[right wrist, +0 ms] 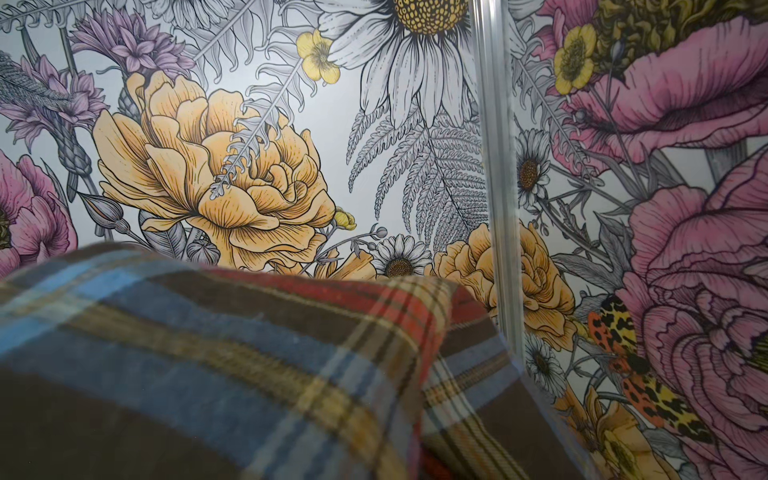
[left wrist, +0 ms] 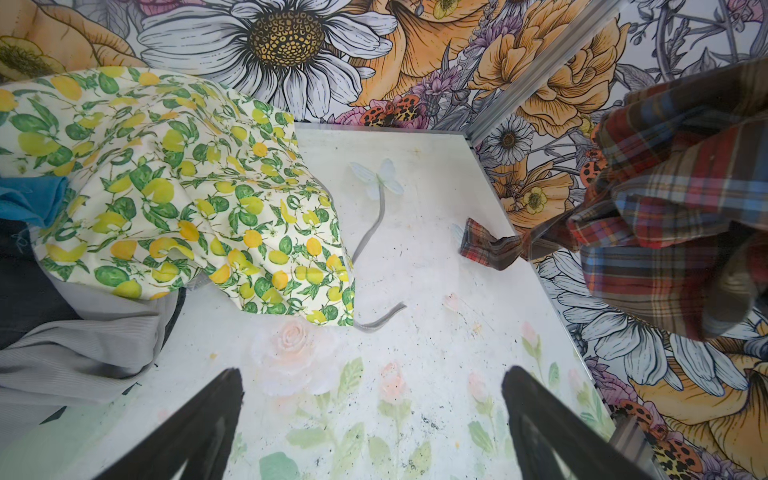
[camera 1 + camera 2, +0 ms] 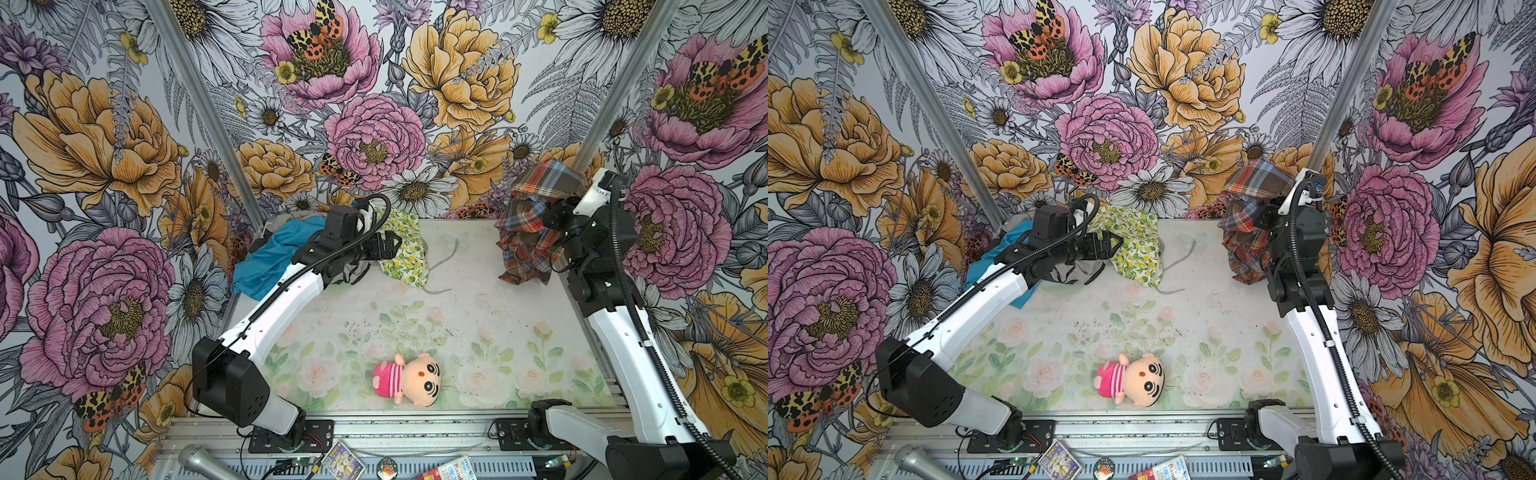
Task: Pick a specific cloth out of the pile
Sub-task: 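Carry the plaid shirt with right gripper to the empty corner while left releases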
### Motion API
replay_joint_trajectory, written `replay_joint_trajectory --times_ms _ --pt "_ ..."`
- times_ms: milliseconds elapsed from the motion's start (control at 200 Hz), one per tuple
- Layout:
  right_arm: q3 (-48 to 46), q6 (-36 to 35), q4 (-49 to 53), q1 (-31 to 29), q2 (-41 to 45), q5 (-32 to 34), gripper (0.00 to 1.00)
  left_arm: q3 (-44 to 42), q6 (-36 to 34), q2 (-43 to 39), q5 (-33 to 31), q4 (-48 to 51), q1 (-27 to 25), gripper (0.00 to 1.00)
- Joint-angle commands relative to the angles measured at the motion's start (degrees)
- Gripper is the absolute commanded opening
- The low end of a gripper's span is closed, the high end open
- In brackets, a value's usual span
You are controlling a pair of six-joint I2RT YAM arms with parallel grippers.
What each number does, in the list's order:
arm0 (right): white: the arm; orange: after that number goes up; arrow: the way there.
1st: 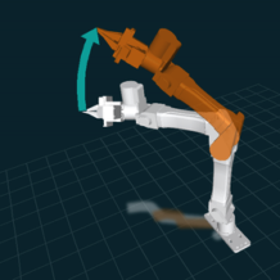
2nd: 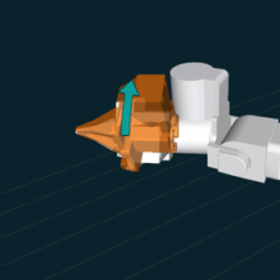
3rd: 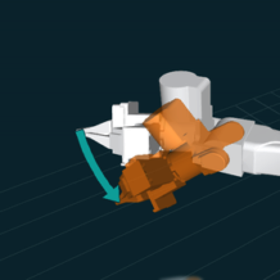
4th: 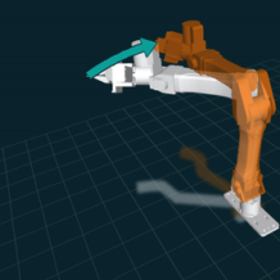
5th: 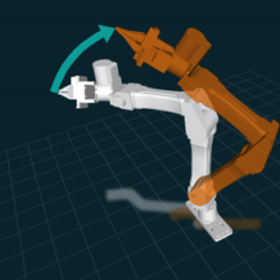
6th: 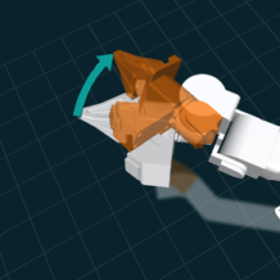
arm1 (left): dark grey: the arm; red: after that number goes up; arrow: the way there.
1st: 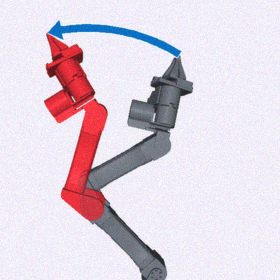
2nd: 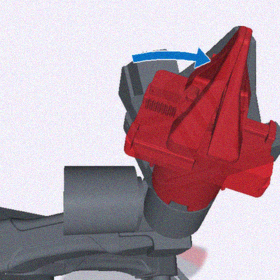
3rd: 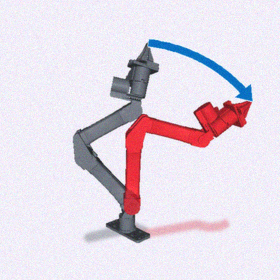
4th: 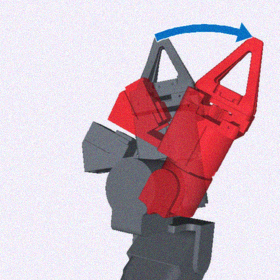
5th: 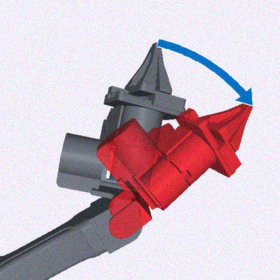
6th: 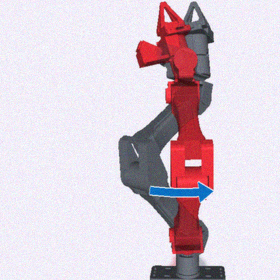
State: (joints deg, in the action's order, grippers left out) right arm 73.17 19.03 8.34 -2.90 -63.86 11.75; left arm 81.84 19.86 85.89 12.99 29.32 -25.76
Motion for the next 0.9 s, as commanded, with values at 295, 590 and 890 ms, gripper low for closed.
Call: replay_joint_trajectory --times_ms 295,590,890 --pt "-6.6 11.6 2.2 0.4 0.9 -1.5 0.00 2.5 -1.7 2.7 2.6 -0.3 -0.3 0.99" --pt "-15.5 20.8 2.9 5.4 2.7 -1.8 0.00 2.2 -1.3 3.1 2.8 -0.2 -0.3 0.99" --pt "-24.0 25.0 3.3 8.7 0.9 -1.2 0.00 2.0 -1.1 3.2 2.9 -0.2 -0.3 0.98"
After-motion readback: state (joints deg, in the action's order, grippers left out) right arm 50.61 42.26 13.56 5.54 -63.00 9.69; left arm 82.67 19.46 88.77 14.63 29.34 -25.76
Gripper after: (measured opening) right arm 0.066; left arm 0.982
